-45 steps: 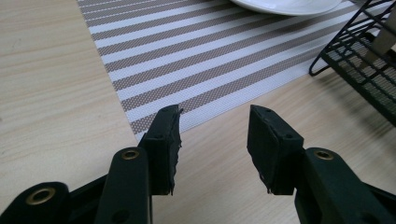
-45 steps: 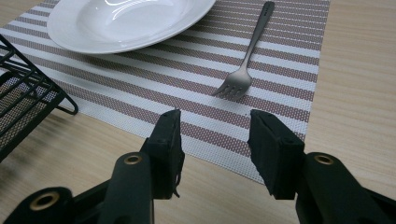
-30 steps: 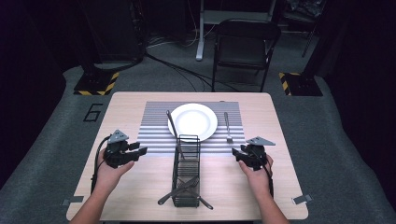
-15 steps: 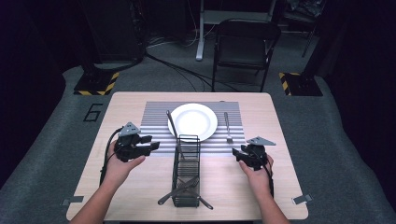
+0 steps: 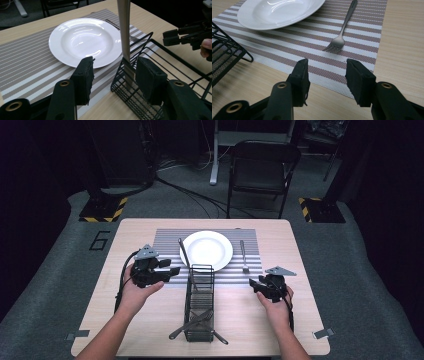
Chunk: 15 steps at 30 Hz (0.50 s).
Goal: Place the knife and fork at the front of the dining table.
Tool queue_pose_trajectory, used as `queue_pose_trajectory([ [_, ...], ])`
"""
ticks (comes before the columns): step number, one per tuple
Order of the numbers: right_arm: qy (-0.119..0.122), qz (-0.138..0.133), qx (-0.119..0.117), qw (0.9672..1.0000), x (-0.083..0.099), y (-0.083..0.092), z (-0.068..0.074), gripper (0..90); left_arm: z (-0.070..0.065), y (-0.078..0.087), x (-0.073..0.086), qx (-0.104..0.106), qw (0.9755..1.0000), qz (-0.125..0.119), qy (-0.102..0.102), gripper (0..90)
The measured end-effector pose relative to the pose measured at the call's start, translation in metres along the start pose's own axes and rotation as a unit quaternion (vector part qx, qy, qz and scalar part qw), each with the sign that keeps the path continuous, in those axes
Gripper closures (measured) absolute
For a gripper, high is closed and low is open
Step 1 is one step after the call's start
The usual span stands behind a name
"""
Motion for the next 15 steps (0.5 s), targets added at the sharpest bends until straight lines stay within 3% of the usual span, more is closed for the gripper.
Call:
queue_pose_trajectory([
  [8,-0.001,0.004,0.000,1.0000,0.001,-0.002,-0.002,52.6,-0.005,-0.012,-0.007,0.013,0.9999,0.004,0.005,52.0],
  [15,-0.008,0.005,-0.002,0.9999,0.001,-0.002,-0.005,52.6,-0.007,-0.027,-0.011,0.006,1.0000,0.004,0.000,53.8],
])
Point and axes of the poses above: each handheld gripper's, and its own axes: y roughly backward along the jaws, x roughly out of its underside, z roughly to its left, the point moved 9 cm from there along -y, roughly forward along the jaws, and after that the axes turned 14 degrees about -y, right-handed, at the moved point
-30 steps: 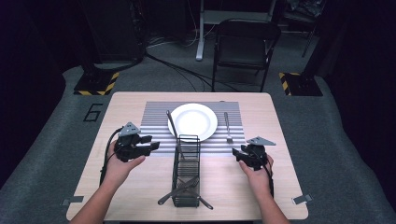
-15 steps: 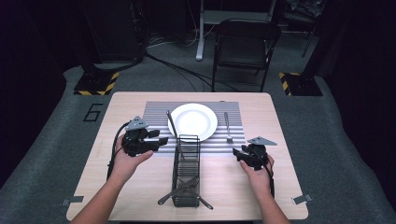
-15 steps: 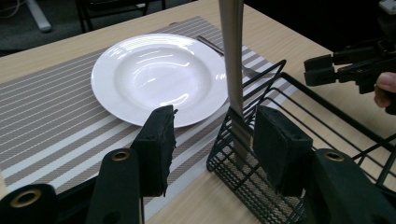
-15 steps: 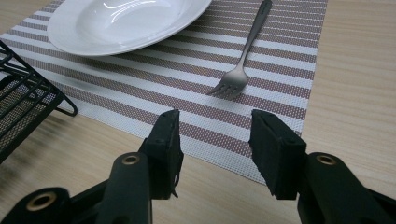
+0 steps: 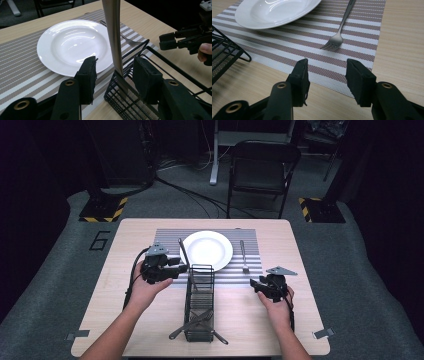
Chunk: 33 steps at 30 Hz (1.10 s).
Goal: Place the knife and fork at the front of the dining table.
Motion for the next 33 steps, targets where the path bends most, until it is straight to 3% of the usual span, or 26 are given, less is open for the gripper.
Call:
queue_pose_trajectory([
  [10,-0.004,0.000,0.000,1.0000,0.000,0.000,-0.002,52.6,0.000,-0.016,-0.001,0.003,1.0000,0.004,-0.001,57.8],
  [13,-0.006,0.000,0.001,1.0000,0.000,0.000,-0.004,52.6,-0.002,-0.019,-0.003,0.009,0.9999,0.000,0.009,60.4],
  [18,-0.008,-0.001,-0.001,1.0000,0.000,0.000,-0.004,52.6,-0.004,-0.023,-0.004,0.008,1.0000,0.001,-0.002,64.9],
  [23,-0.011,0.001,-0.002,0.9999,0.000,0.000,-0.005,52.5,-0.007,-0.026,-0.002,0.016,0.9999,-0.004,0.003,70.1],
  [26,-0.012,0.000,-0.002,0.9999,0.000,-0.001,-0.006,52.5,-0.007,-0.025,-0.001,0.012,0.9998,-0.012,0.005,71.5],
  [29,-0.013,0.003,-0.002,0.9999,0.001,-0.001,-0.007,52.5,-0.008,-0.023,-0.001,0.006,0.9999,-0.013,-0.006,77.9],
  [33,-0.015,0.003,-0.001,0.9999,0.001,-0.002,-0.007,52.4,-0.009,-0.021,-0.001,-0.002,0.9999,-0.011,-0.011,78.1],
])
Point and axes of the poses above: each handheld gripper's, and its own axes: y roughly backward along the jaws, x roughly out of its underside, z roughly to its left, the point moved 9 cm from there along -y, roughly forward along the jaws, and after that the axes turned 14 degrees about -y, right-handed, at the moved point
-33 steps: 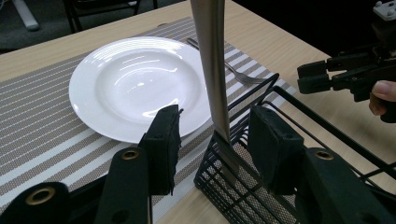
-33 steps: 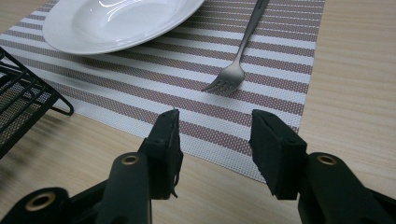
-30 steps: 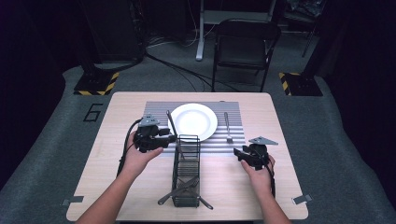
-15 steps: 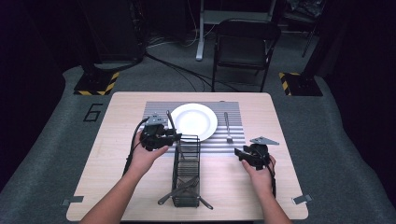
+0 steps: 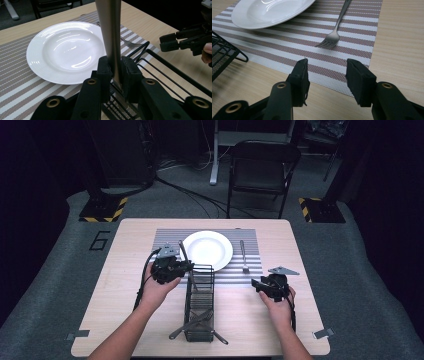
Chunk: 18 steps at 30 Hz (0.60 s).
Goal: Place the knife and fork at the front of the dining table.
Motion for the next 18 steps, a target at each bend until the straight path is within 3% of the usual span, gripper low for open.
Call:
queue_pose_trajectory([
  [11,-0.003,0.003,-0.002,1.0000,0.001,-0.001,0.000,51.8,-0.016,-0.005,-0.007,0.005,0.9998,-0.020,-0.006,81.4],
  [15,-0.006,0.003,-0.002,1.0000,0.001,0.000,-0.001,51.7,-0.016,-0.007,-0.010,-0.002,0.9997,-0.017,-0.018,81.5],
  [18,-0.008,0.003,-0.004,1.0000,0.001,-0.001,-0.001,51.6,-0.017,-0.008,-0.012,-0.001,0.9997,-0.020,-0.015,81.6],
])
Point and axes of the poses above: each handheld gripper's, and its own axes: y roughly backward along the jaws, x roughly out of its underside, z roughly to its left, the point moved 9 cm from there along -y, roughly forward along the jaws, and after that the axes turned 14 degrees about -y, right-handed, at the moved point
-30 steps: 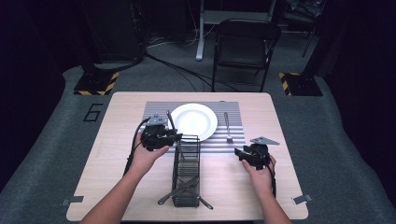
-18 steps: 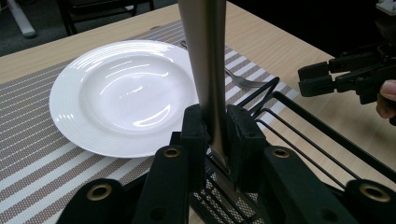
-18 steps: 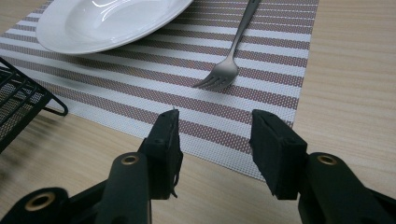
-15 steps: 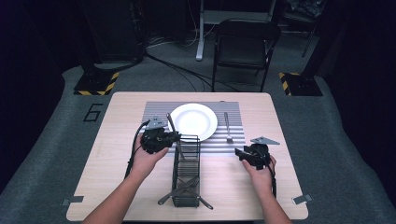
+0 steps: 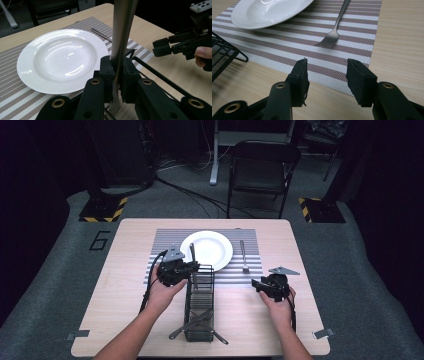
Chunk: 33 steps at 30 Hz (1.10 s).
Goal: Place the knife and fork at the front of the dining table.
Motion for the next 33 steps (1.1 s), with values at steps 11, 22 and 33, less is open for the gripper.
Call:
queue_pose_trajectory([
  [11,-0.007,0.003,-0.004,1.0000,0.001,-0.001,0.000,51.6,-0.001,0.014,-0.014,0.002,0.9998,0.016,-0.008,81.7],
  [22,-0.009,0.003,-0.002,1.0000,0.001,-0.001,-0.001,51.4,-0.004,0.031,-0.039,0.010,0.9997,0.017,-0.012,81.8],
  [33,-0.010,0.001,-0.003,0.9999,0.000,-0.001,-0.001,51.4,0.003,0.054,-0.068,0.005,0.9998,0.012,-0.016,81.8],
])
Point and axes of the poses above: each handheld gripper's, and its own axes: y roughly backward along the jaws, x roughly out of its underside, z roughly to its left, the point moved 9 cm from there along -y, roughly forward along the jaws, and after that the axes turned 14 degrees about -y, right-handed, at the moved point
